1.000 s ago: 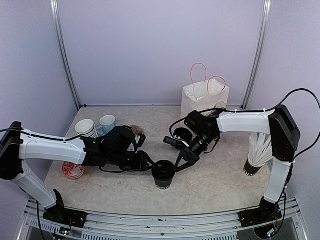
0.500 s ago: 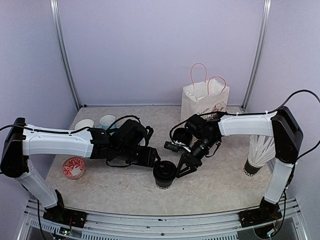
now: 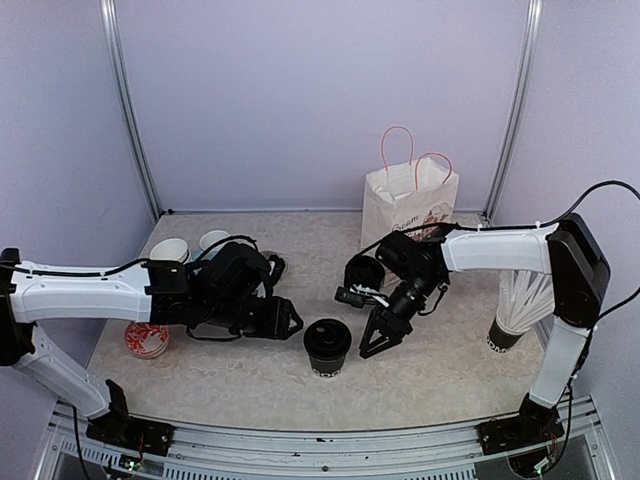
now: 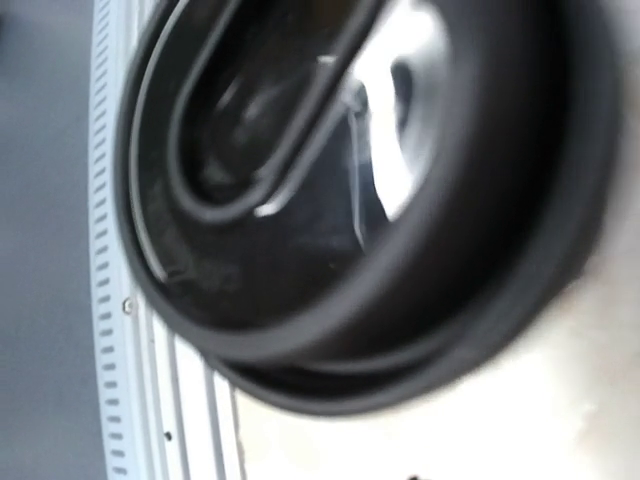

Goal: Pack the takeout coffee

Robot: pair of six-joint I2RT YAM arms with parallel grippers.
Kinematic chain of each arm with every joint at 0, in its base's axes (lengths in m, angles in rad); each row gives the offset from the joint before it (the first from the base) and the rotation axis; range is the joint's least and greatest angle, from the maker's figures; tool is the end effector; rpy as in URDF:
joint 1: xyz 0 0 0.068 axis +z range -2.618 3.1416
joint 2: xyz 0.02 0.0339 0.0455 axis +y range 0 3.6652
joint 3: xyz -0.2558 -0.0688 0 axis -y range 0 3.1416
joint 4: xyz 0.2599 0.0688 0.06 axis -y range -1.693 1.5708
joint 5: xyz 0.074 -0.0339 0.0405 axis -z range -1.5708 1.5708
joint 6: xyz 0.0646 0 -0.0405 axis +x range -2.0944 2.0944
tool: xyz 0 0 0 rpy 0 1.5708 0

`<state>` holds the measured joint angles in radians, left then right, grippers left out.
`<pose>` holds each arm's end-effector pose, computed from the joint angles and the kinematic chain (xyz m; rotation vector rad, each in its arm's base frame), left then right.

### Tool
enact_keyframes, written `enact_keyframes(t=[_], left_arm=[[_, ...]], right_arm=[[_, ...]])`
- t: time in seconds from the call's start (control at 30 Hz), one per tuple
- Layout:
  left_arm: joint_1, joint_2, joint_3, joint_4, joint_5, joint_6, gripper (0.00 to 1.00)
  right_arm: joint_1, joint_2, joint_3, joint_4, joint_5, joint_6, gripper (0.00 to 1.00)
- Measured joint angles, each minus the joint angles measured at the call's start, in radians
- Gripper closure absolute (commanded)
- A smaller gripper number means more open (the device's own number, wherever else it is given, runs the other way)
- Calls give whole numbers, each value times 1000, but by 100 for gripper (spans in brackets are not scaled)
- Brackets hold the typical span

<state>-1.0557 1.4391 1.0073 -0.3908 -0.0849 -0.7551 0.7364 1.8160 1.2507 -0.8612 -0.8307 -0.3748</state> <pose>0.1731 -0.2947 0.2114 0.3363 2.5015 -0.7132 0.2277 0.2708 0.1568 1.5823 -2.3762 -1.2749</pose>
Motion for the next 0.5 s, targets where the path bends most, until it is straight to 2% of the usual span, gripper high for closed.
enact_keyframes(t=[0.13,0.23,0.5], left_arm=[[0,-90,-115,26,54,-83,51],[0,-101,-167,63,98,-132,51],[0,-65,-184,174,167,-183,51]], right_arm=[[-41,5,63,-11,2,7,63],[-61,26,135,-6,1,20,60],[-70,104,203,-4,-4,48,58]])
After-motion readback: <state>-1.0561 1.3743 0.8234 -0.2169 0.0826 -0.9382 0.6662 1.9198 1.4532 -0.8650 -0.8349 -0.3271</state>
